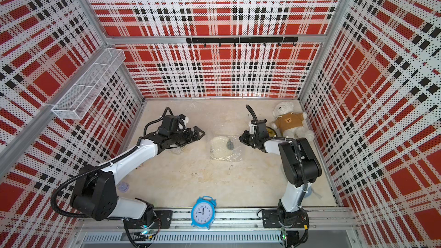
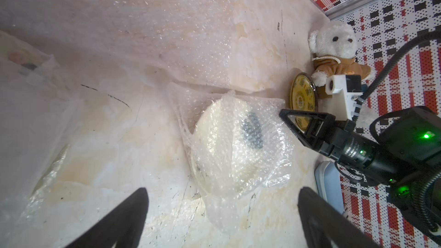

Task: Unpack dinner plates from bubble wrap
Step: Unwrap the bubble wrap at the center of the board.

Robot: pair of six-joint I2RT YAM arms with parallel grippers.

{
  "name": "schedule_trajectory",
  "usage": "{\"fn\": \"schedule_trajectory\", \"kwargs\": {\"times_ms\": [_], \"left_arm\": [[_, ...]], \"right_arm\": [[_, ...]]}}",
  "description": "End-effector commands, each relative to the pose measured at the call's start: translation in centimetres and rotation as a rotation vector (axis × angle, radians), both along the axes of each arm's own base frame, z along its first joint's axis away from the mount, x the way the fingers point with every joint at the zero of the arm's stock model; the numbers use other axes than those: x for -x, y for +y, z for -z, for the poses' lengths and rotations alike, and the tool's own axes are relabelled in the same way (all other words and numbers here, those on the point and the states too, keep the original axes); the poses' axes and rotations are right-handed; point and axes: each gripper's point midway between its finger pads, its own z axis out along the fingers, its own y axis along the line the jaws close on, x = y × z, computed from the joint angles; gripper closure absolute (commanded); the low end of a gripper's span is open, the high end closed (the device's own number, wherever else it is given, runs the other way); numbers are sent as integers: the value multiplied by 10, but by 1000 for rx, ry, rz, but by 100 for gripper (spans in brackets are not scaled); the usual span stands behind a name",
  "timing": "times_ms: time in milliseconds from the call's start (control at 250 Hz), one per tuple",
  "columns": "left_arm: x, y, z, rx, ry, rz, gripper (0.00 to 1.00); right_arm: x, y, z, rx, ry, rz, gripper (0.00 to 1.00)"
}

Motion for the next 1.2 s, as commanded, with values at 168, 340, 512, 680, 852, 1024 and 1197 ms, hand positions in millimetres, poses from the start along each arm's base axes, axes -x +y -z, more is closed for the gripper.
{"fn": "schedule_trajectory", "kwargs": {"times_ms": [168, 340, 512, 680, 852, 1024, 1197], "left_arm": [[-12, -7, -13, 18, -39, 23, 1], [-13, -7, -15, 16, -43, 25, 0], [-15, -8, -16, 14, -47, 31, 1], [-21, -12, -17, 29, -50, 42, 1], [-36, -26, -34, 80, -82, 75, 0], [-48, -52, -54, 115, -128, 144, 0], [-51, -84, -44, 153, -106, 221, 1]], "right_arm": [[-10, -10, -39, -19, -121, 16, 92], [4, -4, -53, -40, -142, -45, 91], [28, 5, -59, -47, -151, -124, 91], [52, 19, -67, -97, -196, -246, 91], [73, 29, -71, -126, -212, -341, 91], [92, 36, -78, -161, -231, -409, 90], [113, 42, -79, -198, -229, -517, 91]]}}
